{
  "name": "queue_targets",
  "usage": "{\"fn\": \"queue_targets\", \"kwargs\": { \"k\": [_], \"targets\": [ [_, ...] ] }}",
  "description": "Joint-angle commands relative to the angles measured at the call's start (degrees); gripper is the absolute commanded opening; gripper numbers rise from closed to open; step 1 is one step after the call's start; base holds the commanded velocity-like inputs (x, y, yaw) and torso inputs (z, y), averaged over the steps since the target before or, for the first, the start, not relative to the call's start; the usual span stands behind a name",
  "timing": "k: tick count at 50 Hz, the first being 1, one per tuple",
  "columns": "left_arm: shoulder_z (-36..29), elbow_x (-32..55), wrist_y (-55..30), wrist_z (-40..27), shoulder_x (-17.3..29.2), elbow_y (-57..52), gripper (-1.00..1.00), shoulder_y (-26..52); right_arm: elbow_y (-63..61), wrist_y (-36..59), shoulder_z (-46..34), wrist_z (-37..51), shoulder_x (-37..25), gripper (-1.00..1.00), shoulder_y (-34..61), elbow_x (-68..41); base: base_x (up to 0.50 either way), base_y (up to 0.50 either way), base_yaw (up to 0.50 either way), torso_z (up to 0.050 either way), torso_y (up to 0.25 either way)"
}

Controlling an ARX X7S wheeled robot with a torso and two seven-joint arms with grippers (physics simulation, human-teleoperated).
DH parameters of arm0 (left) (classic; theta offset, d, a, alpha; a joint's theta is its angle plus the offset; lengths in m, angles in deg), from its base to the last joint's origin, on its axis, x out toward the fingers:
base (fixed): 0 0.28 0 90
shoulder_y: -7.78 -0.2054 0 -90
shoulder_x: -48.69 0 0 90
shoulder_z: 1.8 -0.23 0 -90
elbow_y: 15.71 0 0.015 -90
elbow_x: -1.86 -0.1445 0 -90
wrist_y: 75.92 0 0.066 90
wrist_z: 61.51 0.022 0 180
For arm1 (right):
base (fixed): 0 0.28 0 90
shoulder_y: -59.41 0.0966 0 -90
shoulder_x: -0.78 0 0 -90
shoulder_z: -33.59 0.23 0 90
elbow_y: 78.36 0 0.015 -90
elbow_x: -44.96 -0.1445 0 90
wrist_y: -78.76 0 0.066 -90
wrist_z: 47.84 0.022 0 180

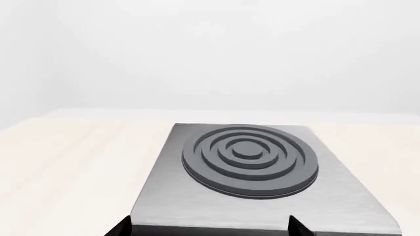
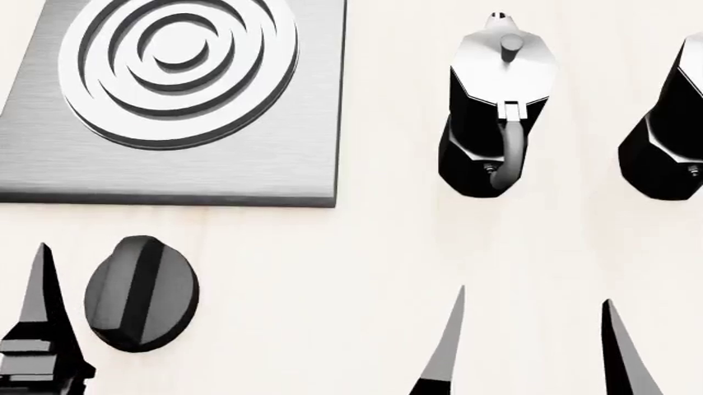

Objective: Turn off the stove.

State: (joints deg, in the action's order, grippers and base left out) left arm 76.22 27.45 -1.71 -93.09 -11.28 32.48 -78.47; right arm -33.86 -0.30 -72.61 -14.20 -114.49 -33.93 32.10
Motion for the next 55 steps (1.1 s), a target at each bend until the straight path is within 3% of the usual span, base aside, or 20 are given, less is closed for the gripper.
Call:
{"fn": "queue_targets", "kwargs": {
  "k": [1, 55],
  "targets": [
    [0.2, 1.8, -1.9, 0.1, 0.7, -2.0, 1.00, 1.9, -1.9, 2.2, -0.2, 0.4, 0.0, 1.00, 1.7, -0.5, 0.00, 0.00, 0.00, 0.000, 0.000],
    [0.2, 8.5, -10.9, -3.3, 2.9, -10.1, 1.00, 10.4, -10.8, 13.0, 1.6, 3.9, -0.8, 1.00, 10.8, -6.3, 0.00, 0.00, 0.00, 0.000, 0.000]
  ]
}}
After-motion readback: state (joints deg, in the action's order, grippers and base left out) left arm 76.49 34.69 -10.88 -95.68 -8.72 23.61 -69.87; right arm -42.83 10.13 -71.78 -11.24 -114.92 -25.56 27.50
